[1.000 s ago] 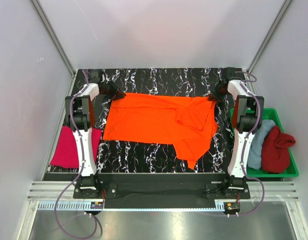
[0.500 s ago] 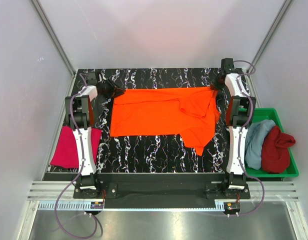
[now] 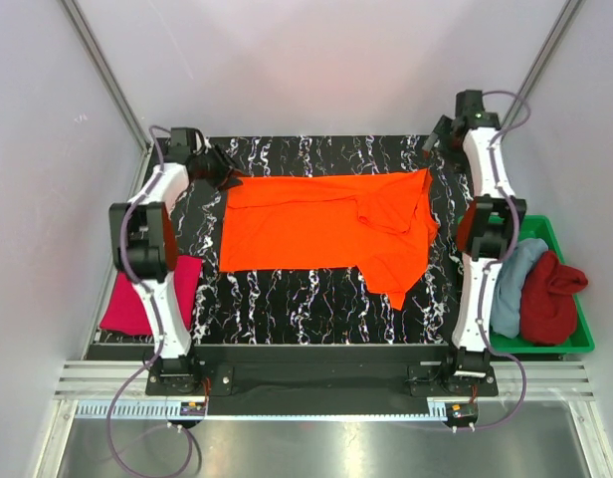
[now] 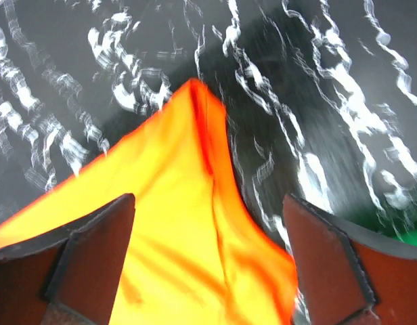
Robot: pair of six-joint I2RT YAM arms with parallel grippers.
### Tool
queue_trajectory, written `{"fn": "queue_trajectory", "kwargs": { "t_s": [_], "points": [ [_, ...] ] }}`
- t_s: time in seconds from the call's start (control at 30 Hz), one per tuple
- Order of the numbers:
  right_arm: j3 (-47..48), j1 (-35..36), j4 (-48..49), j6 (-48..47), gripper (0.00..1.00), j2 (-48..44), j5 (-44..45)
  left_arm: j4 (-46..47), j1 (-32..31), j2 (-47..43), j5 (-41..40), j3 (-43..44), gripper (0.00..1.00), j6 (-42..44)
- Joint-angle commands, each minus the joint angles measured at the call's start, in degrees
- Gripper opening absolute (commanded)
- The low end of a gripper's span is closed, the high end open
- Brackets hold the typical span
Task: Fold and stack the t-shirts
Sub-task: Fold the tshirt
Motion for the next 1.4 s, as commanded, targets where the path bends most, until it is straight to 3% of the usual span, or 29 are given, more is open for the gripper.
{"fn": "queue_trajectory", "kwargs": {
  "t_s": [0.0, 0.2, 0.27, 0.37, 0.4, 0.47, 0.53, 0.67, 0.7, 0.87, 0.9, 0.97, 1.37],
  "points": [
    [-8.6, 1.1, -4.2, -3.9, 1.0, -16.4, -1.5, -3.7, -2.7, -19.3, -4.8, -8.5, 0.45, 6.1],
    [-30.6, 8.1, -3.1, -5.0, 1.0, -35.3, -1.0, -5.1, -9.2, -40.5, -9.3, -31.5, 0.49, 8.1],
    [-36.5, 10.0, -0.7, -5.5, 1.0, -40.4, -7.1, -5.1, -10.7, -45.1, -10.0, -37.0, 0.5, 6.9],
    [-51.7, 9.1, 4.4, 2.6, 1.0, -50.4, -15.0, -4.8, -13.2, -54.0, -10.4, -46.5, 0.49, 4.1],
    [-59.5, 8.7, 8.6, 2.3, 1.0, -54.1, -19.5, -4.8, -14.2, -58.2, -10.5, -50.4, 0.49, 3.5],
    [-66.3, 9.0, 11.5, 2.9, 0.99, -56.9, -28.4, -4.8, -14.6, -62.5, -10.1, -53.9, 0.47, 1.7],
    [-74.6, 10.7, 12.8, 3.9, 0.88, -58.7, -31.0, -5.0, -15.2, -67.9, -9.4, -58.7, 0.46, -0.6],
    [-85.4, 18.3, 17.2, 5.1, 0.53, -60.9, -30.5, -7.2, -16.3, -74.7, -8.3, -63.7, 0.43, -2.7],
    [-88.6, 19.9, 19.2, 6.0, 0.36, -61.6, -30.2, -8.0, -16.5, -76.7, -8.1, -65.0, 0.43, -3.4],
    [-92.2, 20.6, 21.5, 4.9, 0.17, -60.8, -27.6, -8.6, -16.5, -80.4, -6.9, -67.6, 0.43, -5.3],
    [-92.0, 20.6, 21.6, 4.4, 0.07, -59.5, -27.1, -9.0, -16.6, -80.5, -6.7, -67.6, 0.43, -5.2],
    [-91.6, 20.6, 22.2, 4.2, 0.01, -57.9, -27.2, -9.2, -16.5, -80.3, -6.8, -67.3, 0.43, -5.1],
    [-85.1, 22.0, 24.7, 2.2, 0.0, -43.4, -25.2, -9.4, -16.7, -72.9, -6.5, -62.3, 0.42, -2.7]
  ]
}}
